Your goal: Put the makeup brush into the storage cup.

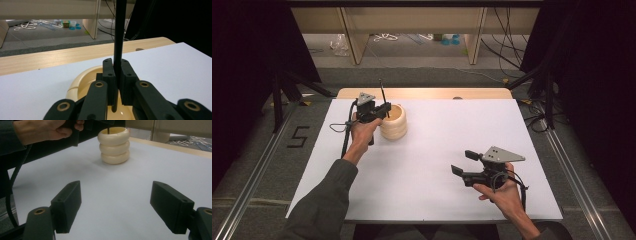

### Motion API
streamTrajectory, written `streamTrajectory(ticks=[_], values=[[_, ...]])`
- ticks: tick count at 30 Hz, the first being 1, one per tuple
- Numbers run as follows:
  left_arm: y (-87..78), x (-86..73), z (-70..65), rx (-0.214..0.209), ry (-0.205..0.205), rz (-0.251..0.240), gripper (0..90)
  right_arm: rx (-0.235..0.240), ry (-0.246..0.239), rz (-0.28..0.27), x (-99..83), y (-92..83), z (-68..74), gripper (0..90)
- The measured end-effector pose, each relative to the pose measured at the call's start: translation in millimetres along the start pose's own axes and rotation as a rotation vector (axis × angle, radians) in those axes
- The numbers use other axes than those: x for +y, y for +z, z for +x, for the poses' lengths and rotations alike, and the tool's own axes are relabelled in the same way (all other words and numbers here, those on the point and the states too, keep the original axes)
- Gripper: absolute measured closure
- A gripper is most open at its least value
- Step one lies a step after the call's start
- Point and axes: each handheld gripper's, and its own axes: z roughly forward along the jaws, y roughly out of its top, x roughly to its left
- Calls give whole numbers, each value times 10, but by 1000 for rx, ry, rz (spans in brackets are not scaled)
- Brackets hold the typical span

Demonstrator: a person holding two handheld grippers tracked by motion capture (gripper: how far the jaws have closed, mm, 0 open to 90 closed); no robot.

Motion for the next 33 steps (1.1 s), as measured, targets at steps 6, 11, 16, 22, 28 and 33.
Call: streamTrajectory(ticks=[6, 11, 16, 22, 28, 33], values=[[16, -27, -8, -2, -1, 7, 844, 1, -2, 0, -1, 0, 3, 260], [30, -45, -11, -5, 2, 10, 844, 5, -4, 7, -2, 3, 3, 260], [19, -45, -3, -2, -2, 11, 843, 4, -3, 11, -1, 1, 5, 261], [12, -73, 16, 0, -2, 17, 843, 6, -4, 7, -4, 8, 9, 263], [31, -92, 11, 1, 3, 26, 843, 8, -4, 9, -5, 7, 8, 265], [29, -94, -2, -3, 4, 28, 842, 19, 18, 16, -4, 4, 23, 266]])
